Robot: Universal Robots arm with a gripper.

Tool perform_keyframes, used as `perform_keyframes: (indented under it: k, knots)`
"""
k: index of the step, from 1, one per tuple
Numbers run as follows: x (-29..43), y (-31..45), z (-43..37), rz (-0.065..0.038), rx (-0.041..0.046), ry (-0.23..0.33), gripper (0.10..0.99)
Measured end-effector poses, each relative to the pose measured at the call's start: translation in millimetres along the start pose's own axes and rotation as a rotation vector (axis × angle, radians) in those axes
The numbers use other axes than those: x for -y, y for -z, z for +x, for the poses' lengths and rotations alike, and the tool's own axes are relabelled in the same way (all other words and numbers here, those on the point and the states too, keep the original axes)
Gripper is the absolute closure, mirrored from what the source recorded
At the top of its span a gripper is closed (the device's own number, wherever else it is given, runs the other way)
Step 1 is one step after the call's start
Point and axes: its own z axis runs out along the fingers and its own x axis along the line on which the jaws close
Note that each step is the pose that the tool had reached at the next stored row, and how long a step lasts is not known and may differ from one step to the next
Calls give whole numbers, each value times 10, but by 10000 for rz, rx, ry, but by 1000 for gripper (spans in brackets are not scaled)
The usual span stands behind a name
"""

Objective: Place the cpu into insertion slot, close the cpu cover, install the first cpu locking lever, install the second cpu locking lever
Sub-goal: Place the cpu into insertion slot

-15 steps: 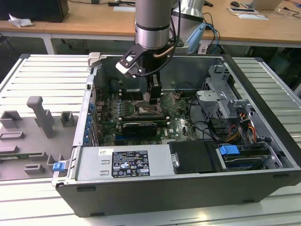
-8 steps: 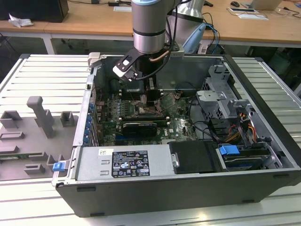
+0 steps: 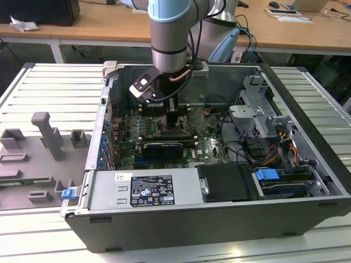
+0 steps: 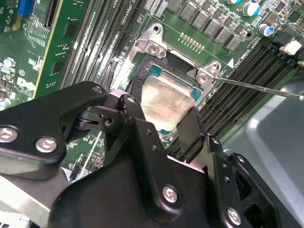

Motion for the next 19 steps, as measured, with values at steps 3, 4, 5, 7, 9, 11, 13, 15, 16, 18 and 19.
perform_keyframes:
  k: [3, 4, 5, 7, 9, 11, 13, 15, 16, 18, 19]
  knots:
    - [-11, -18, 0, 4, 1, -1, 549]
    - [-10, -29, 0, 4, 1, -1, 549]
    - [-12, -39, 0, 4, 0, 1, 549]
    - [-19, -55, 0, 4, 0, -5, 549]
    - [-20, -67, 0, 5, 4, -10, 549]
    - [-20, -81, -1, 5, 15, -13, 549]
    - [-19, -88, -1, 5, 21, -24, 549]
    - [-19, -96, -2, 5, 24, -40, 549]
    - [-19, -100, -2, 5, 26, -49, 549]
    - [-18, -108, -2, 5, 29, -61, 549]
    - [-18, -108, -2, 6, 31, -62, 549]
